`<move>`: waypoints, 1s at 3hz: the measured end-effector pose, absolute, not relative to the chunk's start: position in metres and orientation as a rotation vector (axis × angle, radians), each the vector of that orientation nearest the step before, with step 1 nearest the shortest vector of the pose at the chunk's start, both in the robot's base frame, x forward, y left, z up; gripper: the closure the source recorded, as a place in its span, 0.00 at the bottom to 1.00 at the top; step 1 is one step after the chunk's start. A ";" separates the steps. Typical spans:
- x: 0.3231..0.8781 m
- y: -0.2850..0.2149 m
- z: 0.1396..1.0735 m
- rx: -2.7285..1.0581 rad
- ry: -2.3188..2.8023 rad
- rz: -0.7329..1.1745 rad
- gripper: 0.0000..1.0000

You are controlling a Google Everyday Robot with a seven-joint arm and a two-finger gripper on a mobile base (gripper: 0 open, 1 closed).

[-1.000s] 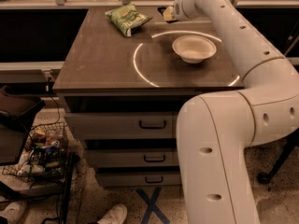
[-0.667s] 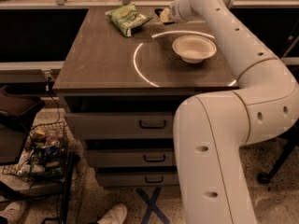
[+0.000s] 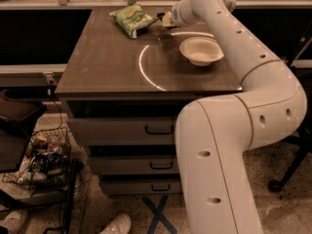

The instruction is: Move rxbar blueberry near green jalapeno chip bag

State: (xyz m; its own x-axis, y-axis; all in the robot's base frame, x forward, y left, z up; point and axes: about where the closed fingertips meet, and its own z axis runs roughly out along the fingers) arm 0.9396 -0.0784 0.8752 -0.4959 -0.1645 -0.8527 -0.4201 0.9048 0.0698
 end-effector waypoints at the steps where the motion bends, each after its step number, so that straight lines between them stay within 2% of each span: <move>1: 0.940 -0.076 0.872 -0.421 2.095 0.334 0.61; 2: 0.941 -0.073 0.867 -0.425 2.100 0.337 0.30; 3: 0.941 -0.071 0.865 -0.427 2.103 0.339 0.07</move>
Offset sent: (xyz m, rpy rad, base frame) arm 0.0005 0.0024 -0.0032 -0.0002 0.0039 0.0026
